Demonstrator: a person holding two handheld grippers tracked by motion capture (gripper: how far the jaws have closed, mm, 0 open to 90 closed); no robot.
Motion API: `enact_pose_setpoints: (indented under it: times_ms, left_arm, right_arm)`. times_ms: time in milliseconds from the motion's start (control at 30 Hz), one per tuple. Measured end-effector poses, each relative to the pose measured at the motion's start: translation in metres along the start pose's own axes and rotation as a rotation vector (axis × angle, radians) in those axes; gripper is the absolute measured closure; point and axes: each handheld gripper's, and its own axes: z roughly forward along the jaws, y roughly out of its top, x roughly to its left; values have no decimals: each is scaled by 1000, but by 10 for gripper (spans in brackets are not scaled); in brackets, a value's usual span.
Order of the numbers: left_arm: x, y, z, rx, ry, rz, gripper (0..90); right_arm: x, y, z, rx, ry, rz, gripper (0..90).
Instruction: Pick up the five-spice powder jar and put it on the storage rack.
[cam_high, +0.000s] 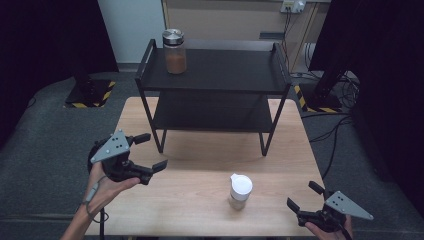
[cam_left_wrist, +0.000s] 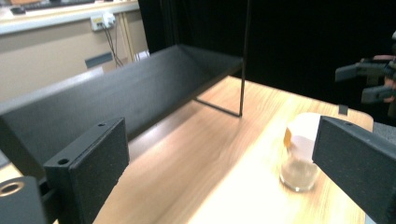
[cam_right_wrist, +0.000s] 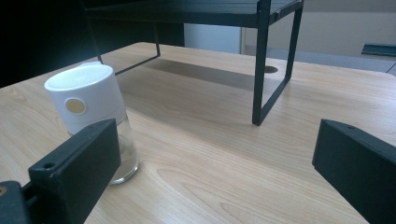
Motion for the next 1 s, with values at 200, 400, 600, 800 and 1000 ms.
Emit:
enact_pose_setpoints:
  times_ms: [200,400,600,800,1000]
  left_arm:
    - [-7,-33,2,-9,25,-38,30]
    - [-15,-58,2,-8,62,-70,29]
    - [-20,-79,1,21,84,-104,25]
    - [-24,-95,0,65,95,-130,25]
    - [-26,-105,-3,82,103,-141,25]
  right_arm:
    - [0,0,0,-1,1,-3,16]
    - [0,0,0,-1,1,0,16]
    - [0,0,-1,-3,2,-1,16]
    - [0,0,0,-2,1,-3,16]
    - [0,0,0,-2,1,-4,17]
